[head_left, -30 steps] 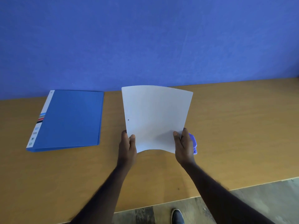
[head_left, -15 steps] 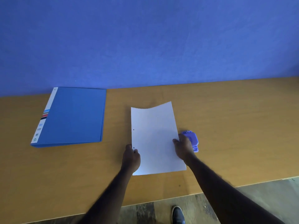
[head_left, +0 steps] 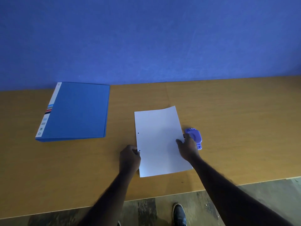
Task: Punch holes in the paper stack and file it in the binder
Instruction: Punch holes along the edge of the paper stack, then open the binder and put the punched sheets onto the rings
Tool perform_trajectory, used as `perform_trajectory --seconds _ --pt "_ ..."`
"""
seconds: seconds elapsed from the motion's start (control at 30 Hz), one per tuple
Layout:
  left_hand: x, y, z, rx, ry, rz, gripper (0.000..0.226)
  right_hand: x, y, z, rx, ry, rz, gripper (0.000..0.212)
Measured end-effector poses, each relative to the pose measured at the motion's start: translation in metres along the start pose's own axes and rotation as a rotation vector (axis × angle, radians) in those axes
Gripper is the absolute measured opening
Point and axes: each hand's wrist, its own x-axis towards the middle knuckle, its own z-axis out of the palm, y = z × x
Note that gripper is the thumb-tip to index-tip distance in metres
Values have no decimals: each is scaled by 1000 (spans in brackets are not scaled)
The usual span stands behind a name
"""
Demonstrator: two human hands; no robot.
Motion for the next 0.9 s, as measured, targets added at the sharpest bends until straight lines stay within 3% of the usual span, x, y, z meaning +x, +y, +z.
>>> perform_trajectory --seconds 0.17,0.3,0.57,0.73,0.9 --pt "-1 0 1 33 15 28 18 -9 -4 -8 -346 67 -84 46" --pt "-3 -2 0 58 33 60 20 -17 -7 -11 -481 145 -202 49" --pt "11 -26 -48 73 104 93 23 -27 -24 15 -342 9 -335 31" --pt "48 -52 -108 92 208 116 15 -30 -58 46 -93 -164 -281 25" --pt "81 -69 -163 173 230 170 25 -26 -96 77 -31 -251 -255 24"
